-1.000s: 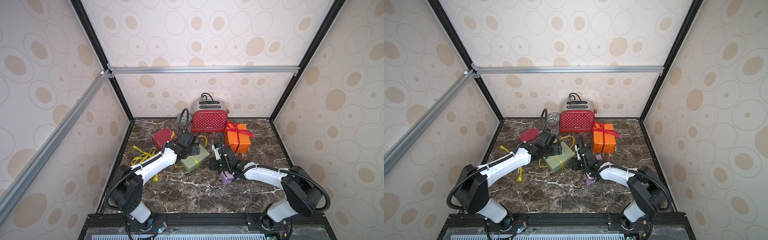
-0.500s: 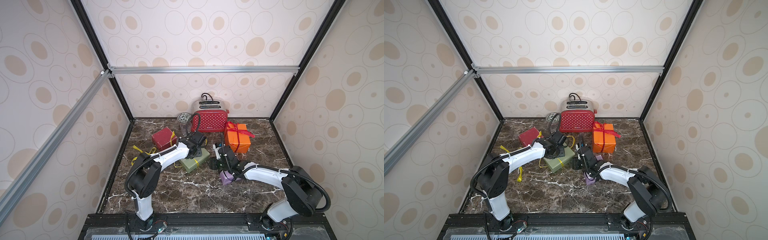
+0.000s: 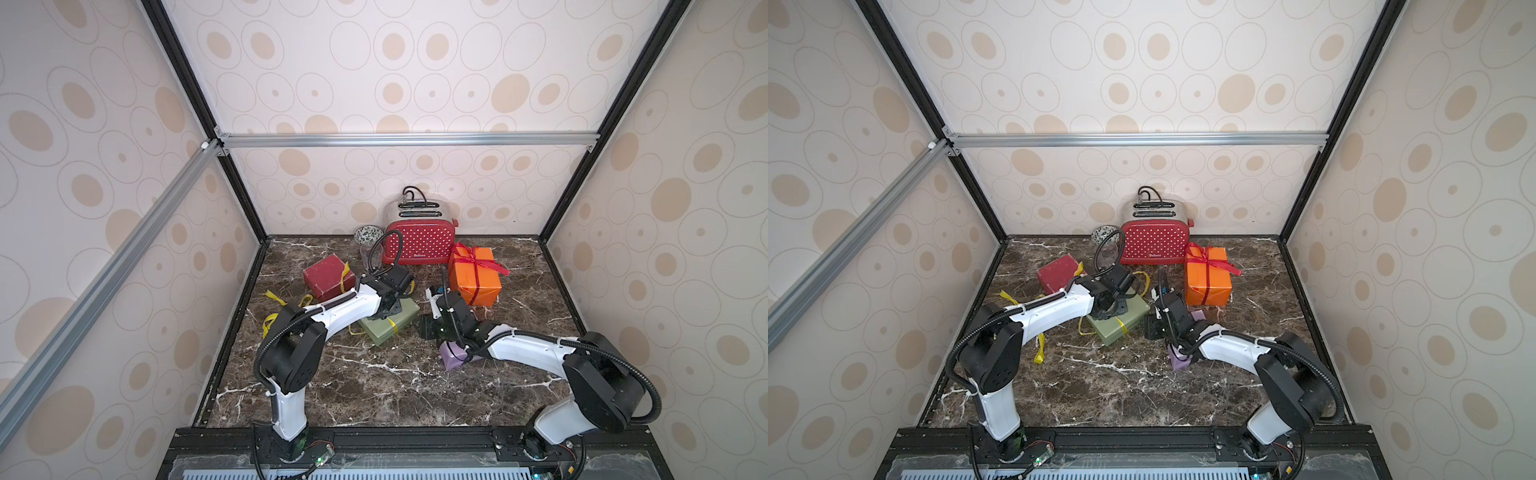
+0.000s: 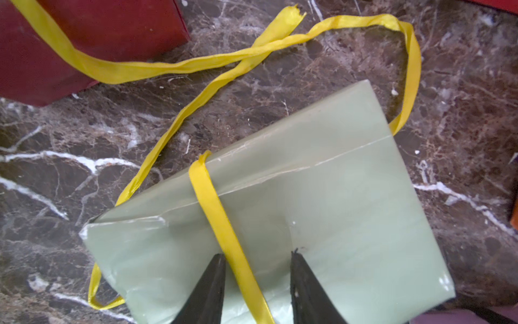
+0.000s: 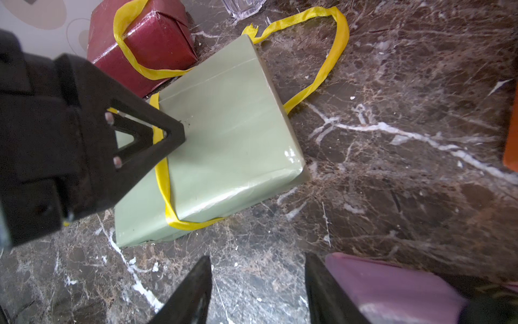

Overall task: Untie the ribbon bows on the gift boxes
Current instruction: Pull the ribbon from the gift box.

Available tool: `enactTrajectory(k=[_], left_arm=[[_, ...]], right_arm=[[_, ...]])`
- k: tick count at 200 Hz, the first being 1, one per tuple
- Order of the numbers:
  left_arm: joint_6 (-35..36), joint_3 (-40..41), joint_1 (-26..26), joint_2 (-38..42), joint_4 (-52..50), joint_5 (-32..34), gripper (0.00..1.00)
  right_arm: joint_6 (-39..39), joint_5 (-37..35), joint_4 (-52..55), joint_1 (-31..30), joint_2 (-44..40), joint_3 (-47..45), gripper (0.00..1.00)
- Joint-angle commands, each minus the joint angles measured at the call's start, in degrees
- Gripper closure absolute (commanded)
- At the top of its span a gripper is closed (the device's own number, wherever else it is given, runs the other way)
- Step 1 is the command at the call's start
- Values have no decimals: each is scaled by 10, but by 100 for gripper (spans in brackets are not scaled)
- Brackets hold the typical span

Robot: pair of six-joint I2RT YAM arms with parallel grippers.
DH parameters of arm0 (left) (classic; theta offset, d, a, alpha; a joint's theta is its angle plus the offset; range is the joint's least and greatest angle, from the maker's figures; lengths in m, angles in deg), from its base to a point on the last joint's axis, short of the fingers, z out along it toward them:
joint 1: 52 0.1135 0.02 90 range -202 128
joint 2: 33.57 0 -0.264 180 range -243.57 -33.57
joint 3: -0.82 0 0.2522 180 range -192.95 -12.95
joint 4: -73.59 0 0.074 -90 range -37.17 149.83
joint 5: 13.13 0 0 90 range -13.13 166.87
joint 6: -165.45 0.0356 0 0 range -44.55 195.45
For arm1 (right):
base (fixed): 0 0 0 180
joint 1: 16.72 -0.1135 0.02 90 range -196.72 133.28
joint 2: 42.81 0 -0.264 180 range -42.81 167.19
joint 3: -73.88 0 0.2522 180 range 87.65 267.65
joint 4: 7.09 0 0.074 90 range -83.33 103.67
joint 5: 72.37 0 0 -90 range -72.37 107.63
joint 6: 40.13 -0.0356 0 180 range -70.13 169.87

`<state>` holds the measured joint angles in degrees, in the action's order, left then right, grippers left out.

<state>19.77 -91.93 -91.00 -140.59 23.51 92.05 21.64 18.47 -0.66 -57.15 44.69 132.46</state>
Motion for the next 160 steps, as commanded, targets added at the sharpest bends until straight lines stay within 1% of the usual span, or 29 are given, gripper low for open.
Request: enactTrajectory(k=[1, 16, 36, 51, 73, 84, 114, 136, 160], left_arm=[[-13, -8, -4, -21, -24, 6, 71], [-13, -6, -4, -22, -24, 9, 76], [-6, -8, -5, -21, -22, 11, 78], [3, -12, -4, -15, -19, 13, 85], [19, -15, -5, -5, -4, -3, 100], [27, -14, -4, -2, 30, -20, 100], [47, -12, -5, 7, 64, -51, 100], [59, 2, -5, 20, 101, -80, 100], [65, 23, -4, 44, 140, -94, 100]], right_arm=[[-4, -8, 4, 1, -8, -1, 44], [-4, -10, 4, 0, -8, -1, 45], [-4, -10, 4, 1, -8, -1, 45], [-5, -10, 4, 0, -9, -1, 45], [-5, -11, 5, 0, -8, -1, 45], [-6, -12, 5, 0, -10, -2, 45], [-6, -14, 7, 0, -12, -1, 45], [-7, -16, 7, 0, -15, -2, 45], [-8, -19, 8, 0, -15, -2, 45]])
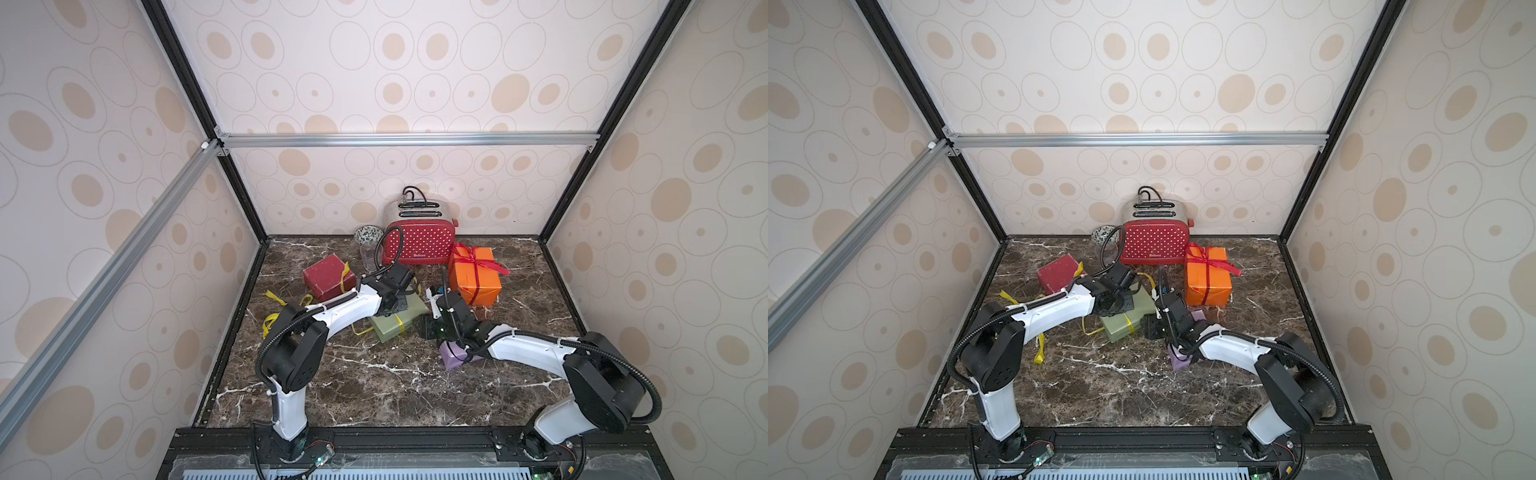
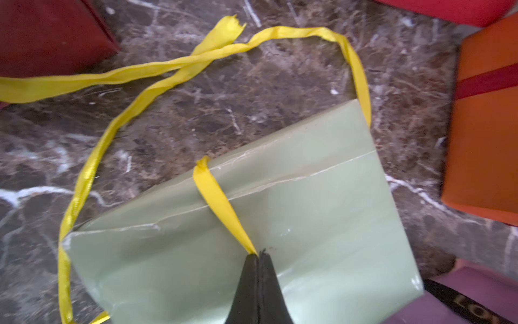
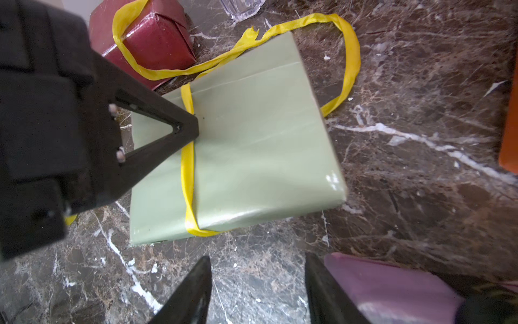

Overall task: Untie the ribbon bows on the gift boxes
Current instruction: Pull the ribbon from the gift box.

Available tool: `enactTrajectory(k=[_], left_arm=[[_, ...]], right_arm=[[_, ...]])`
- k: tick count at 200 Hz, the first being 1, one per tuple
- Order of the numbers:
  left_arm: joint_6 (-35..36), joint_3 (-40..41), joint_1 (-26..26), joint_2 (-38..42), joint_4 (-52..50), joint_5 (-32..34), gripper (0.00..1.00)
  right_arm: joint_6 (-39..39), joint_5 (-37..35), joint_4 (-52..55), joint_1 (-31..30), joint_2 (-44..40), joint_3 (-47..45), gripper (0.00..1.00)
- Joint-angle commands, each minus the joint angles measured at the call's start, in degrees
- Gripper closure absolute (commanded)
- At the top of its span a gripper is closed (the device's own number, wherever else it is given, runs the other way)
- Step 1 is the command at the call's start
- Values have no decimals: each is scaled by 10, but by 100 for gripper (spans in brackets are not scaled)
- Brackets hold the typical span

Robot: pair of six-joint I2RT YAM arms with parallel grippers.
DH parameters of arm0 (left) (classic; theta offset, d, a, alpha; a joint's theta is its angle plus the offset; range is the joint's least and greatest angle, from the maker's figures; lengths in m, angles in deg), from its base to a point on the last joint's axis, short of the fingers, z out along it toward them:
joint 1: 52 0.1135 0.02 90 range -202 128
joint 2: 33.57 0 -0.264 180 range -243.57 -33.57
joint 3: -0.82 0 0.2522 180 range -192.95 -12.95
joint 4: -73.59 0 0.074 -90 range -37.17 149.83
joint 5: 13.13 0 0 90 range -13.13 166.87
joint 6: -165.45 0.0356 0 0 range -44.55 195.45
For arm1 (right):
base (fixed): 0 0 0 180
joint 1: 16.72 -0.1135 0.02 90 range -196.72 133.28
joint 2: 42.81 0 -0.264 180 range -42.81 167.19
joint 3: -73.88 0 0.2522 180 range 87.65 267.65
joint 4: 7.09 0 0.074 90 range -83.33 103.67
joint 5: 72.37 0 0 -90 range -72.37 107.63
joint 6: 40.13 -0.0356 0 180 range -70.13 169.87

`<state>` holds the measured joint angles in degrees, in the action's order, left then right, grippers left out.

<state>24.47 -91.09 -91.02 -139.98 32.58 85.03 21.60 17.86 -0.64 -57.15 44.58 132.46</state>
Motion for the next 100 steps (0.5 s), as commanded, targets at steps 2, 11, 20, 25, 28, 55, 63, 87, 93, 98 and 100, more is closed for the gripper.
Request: enactTrajectory(k=[2, 11, 20, 25, 28, 55, 63, 87, 93, 98, 100], left_arm=[[19, 17, -4, 40, 53, -25, 100], [21, 26, -3, 51, 68, -27, 100], [23, 34, -3, 61, 82, -27, 100], [22, 39, -3, 67, 88, -29, 100], [23, 41, -3, 70, 92, -29, 100], [30, 61, -2, 99, 130, -39, 100], [33, 67, -1, 108, 140, -39, 100], [50, 76, -1, 141, 170, -40, 100], [56, 77, -1, 149, 175, -41, 100], [62, 77, -1, 157, 181, -42, 100], [64, 78, -1, 160, 184, -42, 100]], right_arm=[[-8, -13, 7, 0, -14, -2, 45], [-8, -13, 8, 1, -14, -3, 45], [-9, -13, 7, 1, -16, -3, 45], [-9, -14, 7, 0, -16, -3, 45], [-9, -14, 7, 1, -16, -3, 45], [-9, -15, 7, 0, -19, -5, 45], [-9, -17, 8, 0, -21, -5, 45], [-8, -20, 6, 1, -25, -7, 45], [-8, -21, 5, 0, -25, -8, 45], [-8, -21, 5, 0, -26, -8, 45], [-8, -20, 5, 0, -27, -8, 45]])
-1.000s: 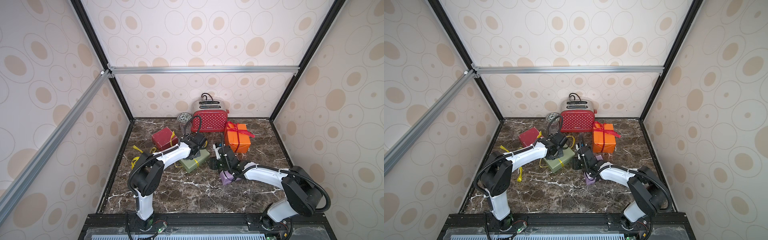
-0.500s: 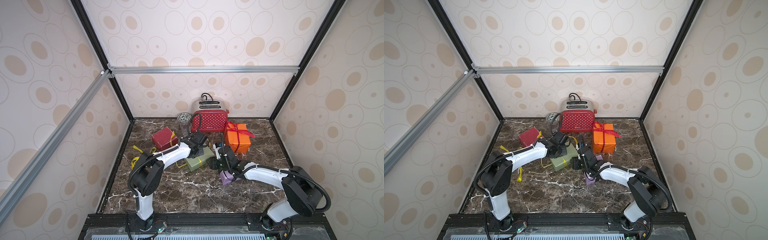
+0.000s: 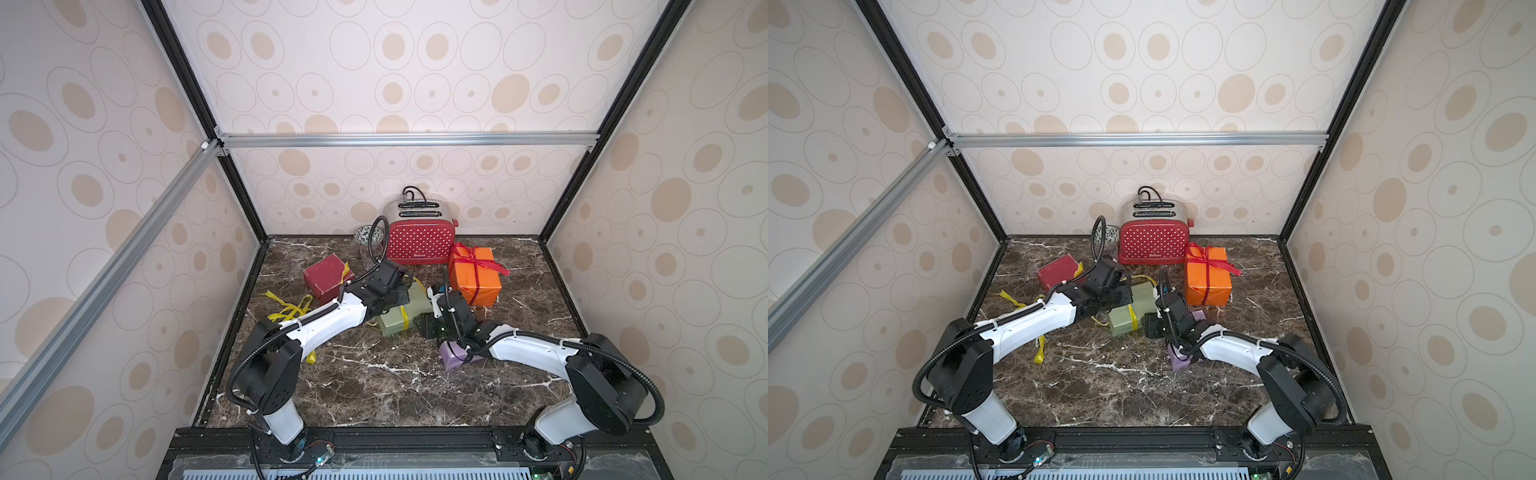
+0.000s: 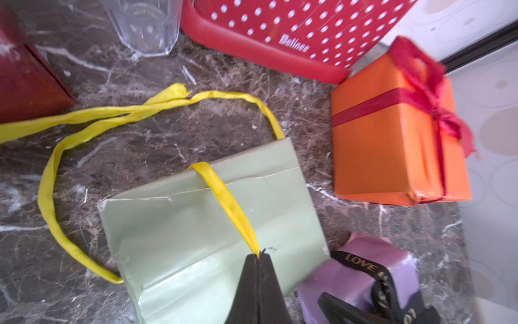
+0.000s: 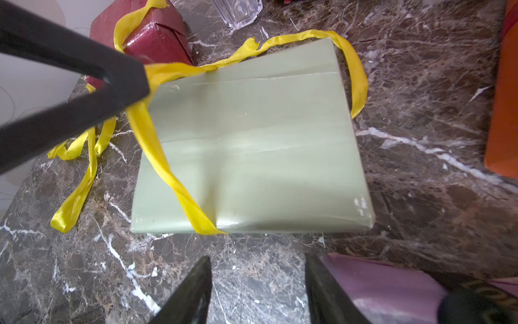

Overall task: Untie the ribbon bows on the gift boxes
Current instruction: Pull the ribbon from the gift box.

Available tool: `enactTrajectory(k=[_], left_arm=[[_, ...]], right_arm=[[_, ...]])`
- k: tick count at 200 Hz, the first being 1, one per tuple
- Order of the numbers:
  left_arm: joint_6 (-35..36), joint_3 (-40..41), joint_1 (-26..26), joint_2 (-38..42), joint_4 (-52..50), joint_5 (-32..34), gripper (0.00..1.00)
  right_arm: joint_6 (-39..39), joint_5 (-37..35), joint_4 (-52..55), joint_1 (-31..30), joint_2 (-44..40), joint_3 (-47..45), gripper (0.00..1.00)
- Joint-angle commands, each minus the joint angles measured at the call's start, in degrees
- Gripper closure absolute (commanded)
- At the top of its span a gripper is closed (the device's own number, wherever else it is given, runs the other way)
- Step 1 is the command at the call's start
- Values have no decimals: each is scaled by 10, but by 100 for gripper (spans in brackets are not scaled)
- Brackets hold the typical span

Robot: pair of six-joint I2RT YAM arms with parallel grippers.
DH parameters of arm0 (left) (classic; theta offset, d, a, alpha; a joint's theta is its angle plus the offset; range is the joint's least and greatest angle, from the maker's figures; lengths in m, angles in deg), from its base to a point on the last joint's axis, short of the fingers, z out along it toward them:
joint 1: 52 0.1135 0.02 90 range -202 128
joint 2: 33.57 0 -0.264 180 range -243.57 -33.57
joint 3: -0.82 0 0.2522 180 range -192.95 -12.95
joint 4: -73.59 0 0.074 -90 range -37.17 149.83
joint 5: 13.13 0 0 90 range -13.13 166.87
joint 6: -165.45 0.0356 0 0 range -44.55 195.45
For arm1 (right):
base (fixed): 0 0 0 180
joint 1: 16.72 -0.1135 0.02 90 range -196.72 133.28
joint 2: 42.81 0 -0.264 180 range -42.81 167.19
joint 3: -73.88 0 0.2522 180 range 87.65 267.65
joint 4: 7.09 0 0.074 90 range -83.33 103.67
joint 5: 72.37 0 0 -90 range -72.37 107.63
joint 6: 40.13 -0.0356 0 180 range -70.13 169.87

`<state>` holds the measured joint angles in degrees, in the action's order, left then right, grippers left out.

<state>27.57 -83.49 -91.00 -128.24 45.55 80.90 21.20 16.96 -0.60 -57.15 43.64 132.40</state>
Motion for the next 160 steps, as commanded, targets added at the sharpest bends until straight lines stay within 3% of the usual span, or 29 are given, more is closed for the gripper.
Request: enactTrajectory(k=[1, 66, 160], left_arm=[[34, 3, -1, 44, 56, 0, 100], [97, -15, -1, 133, 106, -7, 100], [172, -142, -1, 170, 54, 8, 100]], right_arm=[[-4, -11, 5, 1, -17, -7, 45], [-5, -14, 4, 1, -18, -9, 45], [-5, -14, 4, 1, -15, -7, 45]])
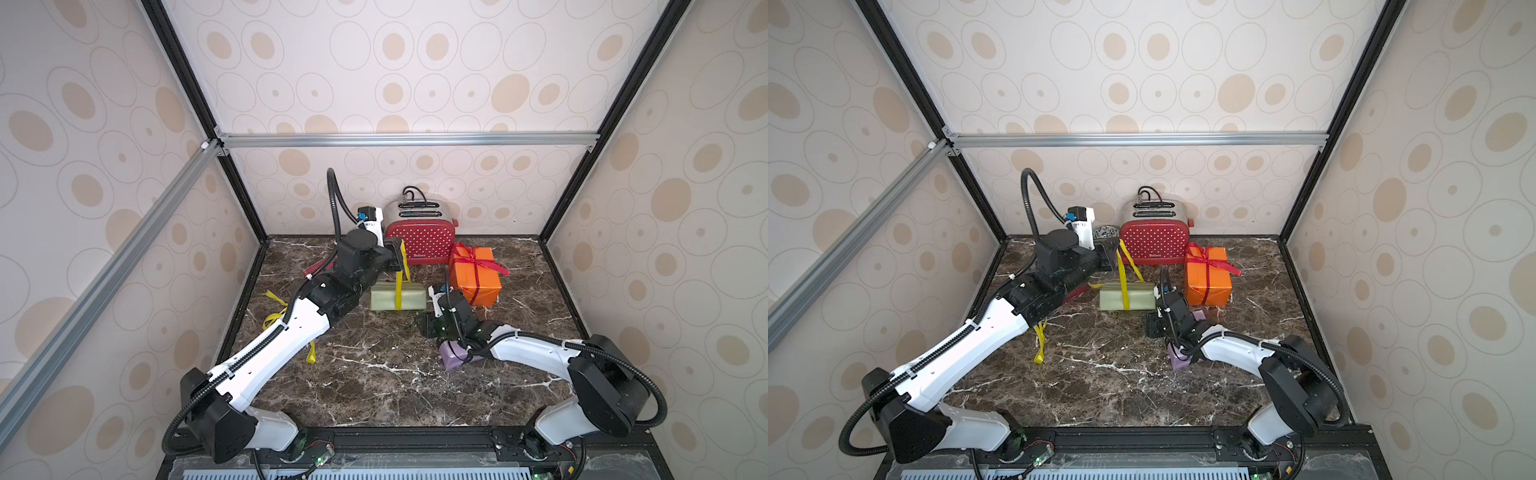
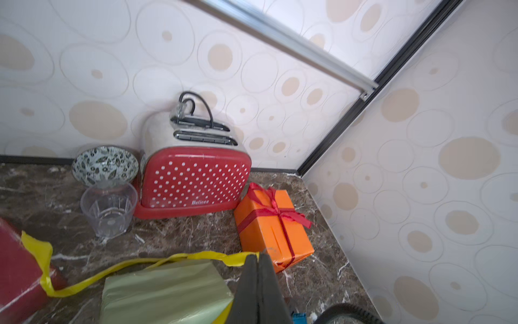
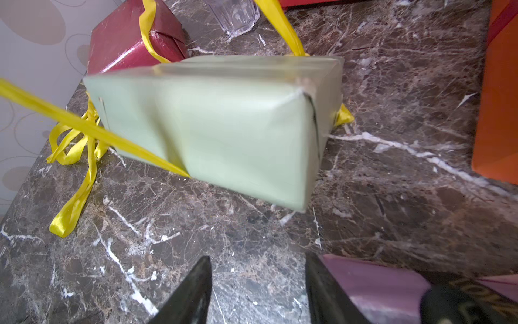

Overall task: Untie the ribbon bows on the gift boxes
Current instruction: Pull the ribbon from the gift box.

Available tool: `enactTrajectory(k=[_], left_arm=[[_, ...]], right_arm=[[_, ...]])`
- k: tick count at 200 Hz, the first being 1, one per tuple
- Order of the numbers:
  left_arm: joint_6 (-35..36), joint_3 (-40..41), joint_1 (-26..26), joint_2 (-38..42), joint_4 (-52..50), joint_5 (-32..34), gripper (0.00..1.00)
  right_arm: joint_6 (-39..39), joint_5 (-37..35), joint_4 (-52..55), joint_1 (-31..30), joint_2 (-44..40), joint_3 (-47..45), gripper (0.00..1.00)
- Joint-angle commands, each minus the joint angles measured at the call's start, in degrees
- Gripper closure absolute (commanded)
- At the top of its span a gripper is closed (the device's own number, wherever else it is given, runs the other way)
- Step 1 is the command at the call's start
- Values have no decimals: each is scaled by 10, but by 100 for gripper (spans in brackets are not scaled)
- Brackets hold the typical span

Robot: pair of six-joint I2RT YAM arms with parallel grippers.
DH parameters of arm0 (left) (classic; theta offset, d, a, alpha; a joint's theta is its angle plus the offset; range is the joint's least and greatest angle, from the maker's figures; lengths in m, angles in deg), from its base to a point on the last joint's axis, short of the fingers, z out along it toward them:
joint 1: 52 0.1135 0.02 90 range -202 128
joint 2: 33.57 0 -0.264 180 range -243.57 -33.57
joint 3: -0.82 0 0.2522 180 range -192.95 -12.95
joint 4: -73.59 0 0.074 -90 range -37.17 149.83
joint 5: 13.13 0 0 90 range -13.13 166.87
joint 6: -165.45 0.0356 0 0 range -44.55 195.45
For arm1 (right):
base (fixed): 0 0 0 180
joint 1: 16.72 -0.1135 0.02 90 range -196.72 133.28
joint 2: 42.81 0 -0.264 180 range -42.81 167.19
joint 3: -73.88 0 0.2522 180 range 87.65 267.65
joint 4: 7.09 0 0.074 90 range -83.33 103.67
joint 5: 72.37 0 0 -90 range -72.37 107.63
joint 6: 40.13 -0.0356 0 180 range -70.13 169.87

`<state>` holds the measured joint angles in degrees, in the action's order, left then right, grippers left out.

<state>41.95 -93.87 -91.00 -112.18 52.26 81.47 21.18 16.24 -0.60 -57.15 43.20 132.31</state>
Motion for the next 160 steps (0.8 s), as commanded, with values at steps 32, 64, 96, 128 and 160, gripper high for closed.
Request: enactTrajectory(k=[32, 64, 96, 128, 160], left_arm=[[26, -44, -1, 7, -7, -16, 100], [26, -68, -1, 8, -10, -34, 100], [27, -84, -1, 11, -6, -48, 100], [53, -151, -1, 2, -37, -42, 100], [88, -252, -1, -22, -67, -24, 100]], right_arm=[[-5, -7, 8, 0, -12, -6, 45], [-5, -6, 8, 0, -12, -5, 45], [-6, -5, 8, 1, -12, -5, 45], [-6, -5, 8, 0, -11, -6, 45], [-5, -5, 7, 1, -11, -5, 45]])
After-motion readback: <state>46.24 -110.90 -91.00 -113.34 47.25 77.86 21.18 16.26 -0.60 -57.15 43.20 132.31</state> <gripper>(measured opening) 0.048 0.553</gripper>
